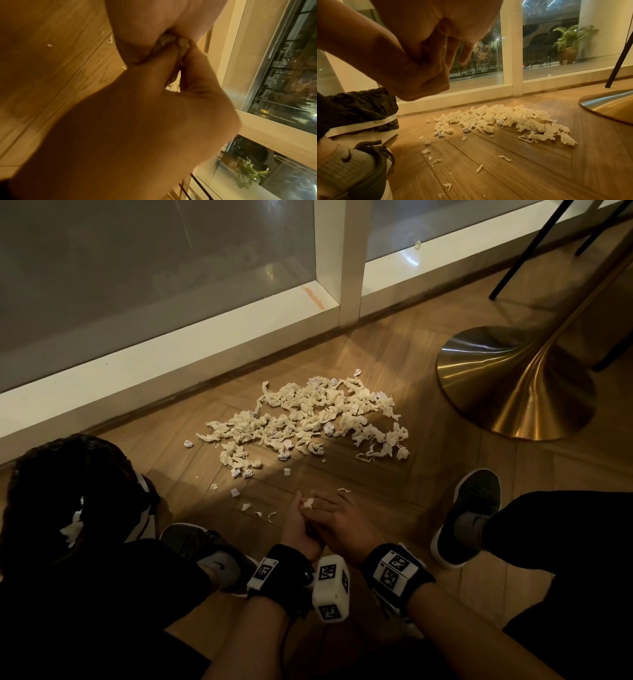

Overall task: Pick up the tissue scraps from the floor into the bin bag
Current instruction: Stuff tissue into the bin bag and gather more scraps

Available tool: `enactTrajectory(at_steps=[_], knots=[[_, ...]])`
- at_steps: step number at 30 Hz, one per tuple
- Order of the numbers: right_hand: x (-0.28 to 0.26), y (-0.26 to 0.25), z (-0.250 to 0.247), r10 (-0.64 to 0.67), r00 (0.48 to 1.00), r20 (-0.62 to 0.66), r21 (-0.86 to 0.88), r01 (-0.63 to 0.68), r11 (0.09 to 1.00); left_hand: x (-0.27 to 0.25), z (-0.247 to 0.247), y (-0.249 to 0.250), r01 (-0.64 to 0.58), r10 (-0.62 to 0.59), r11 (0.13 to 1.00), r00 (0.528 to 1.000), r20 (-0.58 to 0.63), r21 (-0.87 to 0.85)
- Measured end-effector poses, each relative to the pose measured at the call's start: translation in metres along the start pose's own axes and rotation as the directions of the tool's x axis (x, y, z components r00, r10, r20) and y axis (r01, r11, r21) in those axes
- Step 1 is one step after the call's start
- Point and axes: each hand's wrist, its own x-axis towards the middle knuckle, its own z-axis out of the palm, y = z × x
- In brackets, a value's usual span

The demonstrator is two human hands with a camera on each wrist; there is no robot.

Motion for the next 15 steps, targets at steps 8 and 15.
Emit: enactTrajectory(at_steps=[8,15], knots=[[0.001,-0.008,-0.008,0.150,0.988,0.034,0.140,-0.153,0.978,0.007,-0.009,0.004,-0.001,0.002,0.996,1.000,-0.012,0.086],[-0.002,-0.001,0.003,0.100,0.995,-0.021,0.049,-0.099,0.994,0.016,-0.012,-0.003,-0.081,0.087,0.985,0.996,-0.031,0.149]])
